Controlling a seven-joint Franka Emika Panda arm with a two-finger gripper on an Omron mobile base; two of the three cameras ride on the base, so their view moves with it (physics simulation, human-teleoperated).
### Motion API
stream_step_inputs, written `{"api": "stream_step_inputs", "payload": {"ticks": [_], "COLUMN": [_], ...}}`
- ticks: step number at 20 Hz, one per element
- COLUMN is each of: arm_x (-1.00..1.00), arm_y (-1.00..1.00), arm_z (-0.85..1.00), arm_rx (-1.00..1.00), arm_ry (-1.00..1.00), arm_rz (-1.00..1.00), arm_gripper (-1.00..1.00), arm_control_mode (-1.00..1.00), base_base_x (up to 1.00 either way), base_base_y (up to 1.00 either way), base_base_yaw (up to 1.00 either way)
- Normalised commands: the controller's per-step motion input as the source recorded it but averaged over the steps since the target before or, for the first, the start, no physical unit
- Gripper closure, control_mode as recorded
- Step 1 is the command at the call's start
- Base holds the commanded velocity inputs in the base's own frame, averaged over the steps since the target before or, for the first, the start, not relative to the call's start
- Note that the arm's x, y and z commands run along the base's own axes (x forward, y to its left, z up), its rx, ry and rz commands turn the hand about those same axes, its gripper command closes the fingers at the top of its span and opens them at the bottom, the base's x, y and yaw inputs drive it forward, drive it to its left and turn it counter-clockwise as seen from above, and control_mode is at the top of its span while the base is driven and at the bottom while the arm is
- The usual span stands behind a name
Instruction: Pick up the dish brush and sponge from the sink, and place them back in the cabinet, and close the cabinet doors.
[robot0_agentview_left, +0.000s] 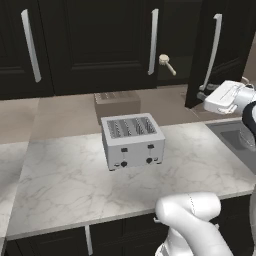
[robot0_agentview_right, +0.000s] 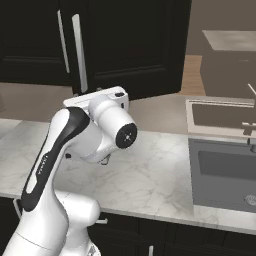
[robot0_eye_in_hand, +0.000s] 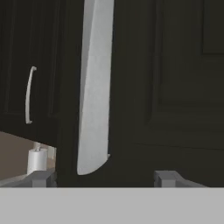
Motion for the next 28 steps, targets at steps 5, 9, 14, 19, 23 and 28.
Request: {"api": "stream_step_inputs", "payload": {"ticks": [5, 9, 14, 19, 23, 28], "arm_x": [0.53, 0.51, 0.47, 0.41, 0.38, 0.29], "arm_y": [0.29, 0.26, 0.18, 0.15, 0.12, 0.08], "arm_z": [0.00, 0.00, 0.00, 0.00, 0.00, 0.00], "arm_rx": [0.00, 0.00, 0.00, 0.00, 0.00, 0.00], "arm_ry": [0.00, 0.00, 0.00, 0.00, 0.00, 0.00], "arm_rz": [0.00, 0.00, 0.00, 0.00, 0.00, 0.00], "arm_gripper": [-1.00, -1.00, -1.00, -1.00, -1.00, -1.00], "arm_control_mode": [-1.00, -1.00, -1.00, -1.00, -1.00, -1.00], "base_base_x": [0.00, 0.00, 0.00, 0.00, 0.00, 0.00], "base_base_y": [0.00, 0.00, 0.00, 0.00, 0.00, 0.00], "base_base_yaw": [0.00, 0.00, 0.00, 0.00, 0.00, 0.00]}}
